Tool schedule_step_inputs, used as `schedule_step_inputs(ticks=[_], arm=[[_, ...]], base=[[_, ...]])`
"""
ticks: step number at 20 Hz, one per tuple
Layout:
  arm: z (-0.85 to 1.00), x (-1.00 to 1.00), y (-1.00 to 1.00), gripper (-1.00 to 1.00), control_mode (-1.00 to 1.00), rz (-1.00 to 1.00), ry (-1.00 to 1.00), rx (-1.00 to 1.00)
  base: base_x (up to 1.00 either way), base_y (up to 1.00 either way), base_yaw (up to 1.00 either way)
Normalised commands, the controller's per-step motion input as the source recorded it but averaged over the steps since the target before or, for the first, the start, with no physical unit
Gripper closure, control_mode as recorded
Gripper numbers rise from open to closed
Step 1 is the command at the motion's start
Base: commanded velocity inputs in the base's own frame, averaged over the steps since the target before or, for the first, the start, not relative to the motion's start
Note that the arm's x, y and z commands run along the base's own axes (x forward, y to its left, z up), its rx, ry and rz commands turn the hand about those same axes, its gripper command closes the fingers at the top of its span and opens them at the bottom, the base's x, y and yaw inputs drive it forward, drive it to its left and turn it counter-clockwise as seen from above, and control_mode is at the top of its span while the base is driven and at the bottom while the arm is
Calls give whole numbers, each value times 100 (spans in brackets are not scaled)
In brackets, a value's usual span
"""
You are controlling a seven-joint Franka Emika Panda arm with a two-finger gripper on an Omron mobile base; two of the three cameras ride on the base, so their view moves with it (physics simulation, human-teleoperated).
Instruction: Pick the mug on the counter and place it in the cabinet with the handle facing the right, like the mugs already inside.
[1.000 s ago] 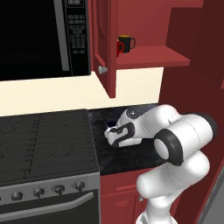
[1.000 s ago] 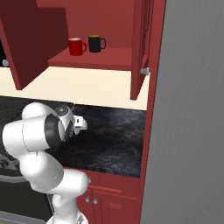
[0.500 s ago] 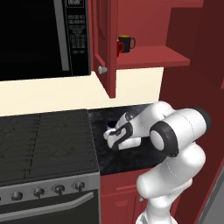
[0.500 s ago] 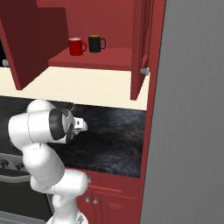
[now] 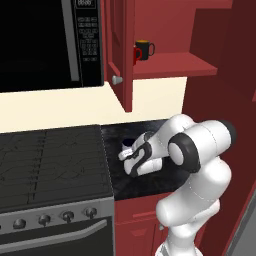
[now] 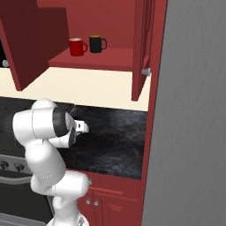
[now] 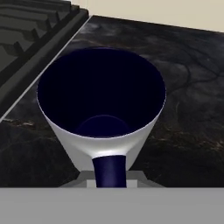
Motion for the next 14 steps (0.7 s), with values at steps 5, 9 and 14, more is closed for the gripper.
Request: schedule_step_inputs(ticks=[5,9,14], arm=[[17,-11,-6,100,-100,-1,1,1],[51,-17,-11,100,-100,-5,-3,5],[67,-23,-8,100,-100,0,-5,1]], base=[[0,0,0],[0,0,0],[0,0,0]])
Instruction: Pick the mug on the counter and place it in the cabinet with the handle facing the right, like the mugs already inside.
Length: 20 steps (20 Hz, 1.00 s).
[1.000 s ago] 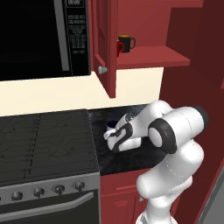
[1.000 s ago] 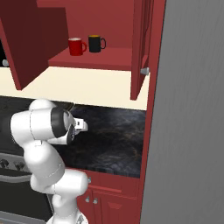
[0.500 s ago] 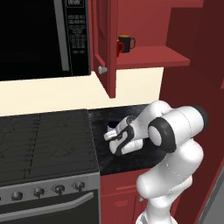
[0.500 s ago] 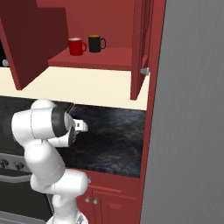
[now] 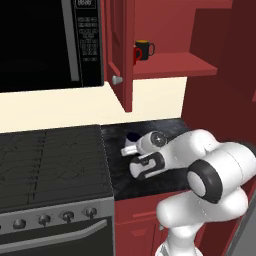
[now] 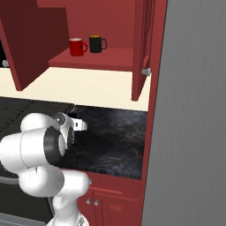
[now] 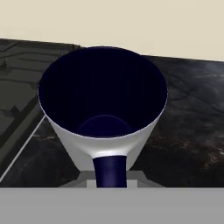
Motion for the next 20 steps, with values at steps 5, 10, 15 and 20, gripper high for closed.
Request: schedule_step_inputs(ticks=[5,10,15,20], arm=[[78,-19,-16,100,-100,0,0,0],[81,-13,-11,100,-100,3,2,0],[51,-23,-13,100,-100,7,8,0],[0,-52,-6,100,-100,12,-3,0]], base=[[0,0,0],[0,0,0],[0,0,0],[0,0,0]])
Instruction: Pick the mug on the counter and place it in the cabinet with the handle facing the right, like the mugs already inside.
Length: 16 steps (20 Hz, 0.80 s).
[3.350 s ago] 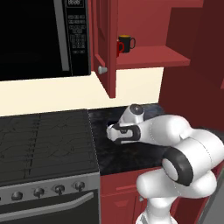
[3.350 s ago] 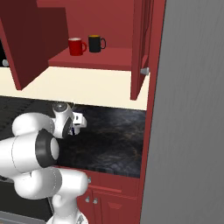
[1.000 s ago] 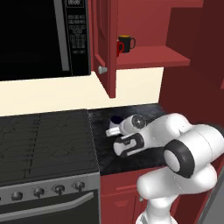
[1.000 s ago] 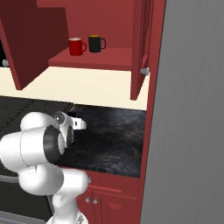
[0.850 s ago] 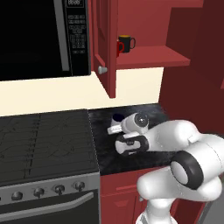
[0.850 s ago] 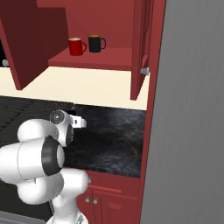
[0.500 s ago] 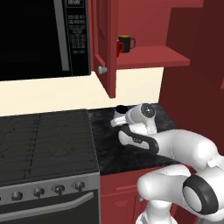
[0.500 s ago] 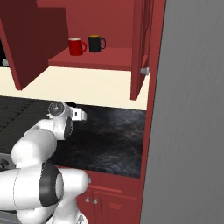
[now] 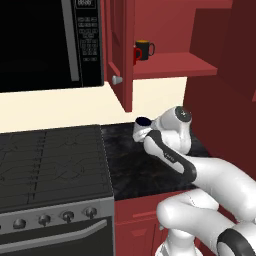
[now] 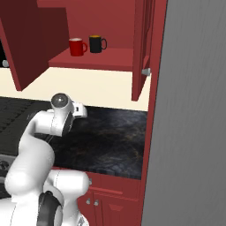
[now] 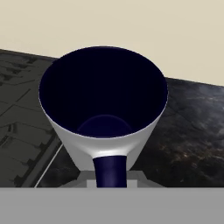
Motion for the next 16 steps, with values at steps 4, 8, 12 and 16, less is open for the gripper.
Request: schedule_step_inputs(ticks=[4,8,12,16], arm=[[2,-21,-12,100,-100,13,-3,3],[22,-2,-5,100,-100,14,0,-4],[42,-4,-1,100,-100,18,5,-10],[36,-7,-3,100,-100,19,5,-10]], base=[[0,0,0],[0,0,0],[0,0,0],[0,0,0]])
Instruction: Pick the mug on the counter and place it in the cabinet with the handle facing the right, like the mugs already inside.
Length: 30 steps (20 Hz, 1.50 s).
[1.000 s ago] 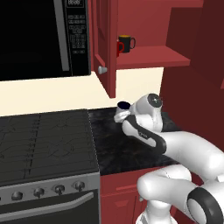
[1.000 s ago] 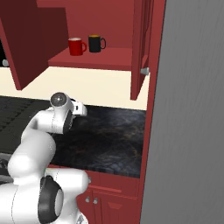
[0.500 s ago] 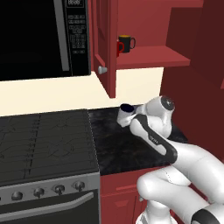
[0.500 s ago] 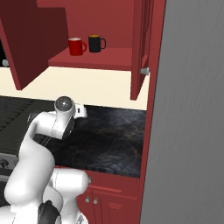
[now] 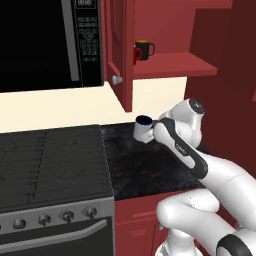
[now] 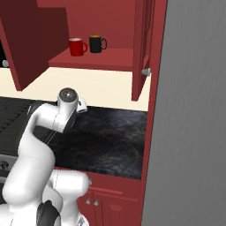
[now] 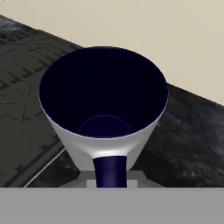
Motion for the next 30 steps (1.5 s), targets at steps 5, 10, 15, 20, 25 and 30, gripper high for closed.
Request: schedule_step_inputs(ticks=[5,10,15,20,25,30], arm=[[31,-33,-6,100,-100,17,1,-2],[38,-25,-3,100,-100,11,0,0],[42,-14,-4,100,-100,9,0,1],[47,-2,-8,100,-100,6,0,2],[49,-7,-12,100,-100,7,0,0],[50,0,-9,100,-100,10,0,0]], base=[[0,0,0],[0,0,0],[0,0,0],[0,0,0],[0,0,0],[0,0,0]])
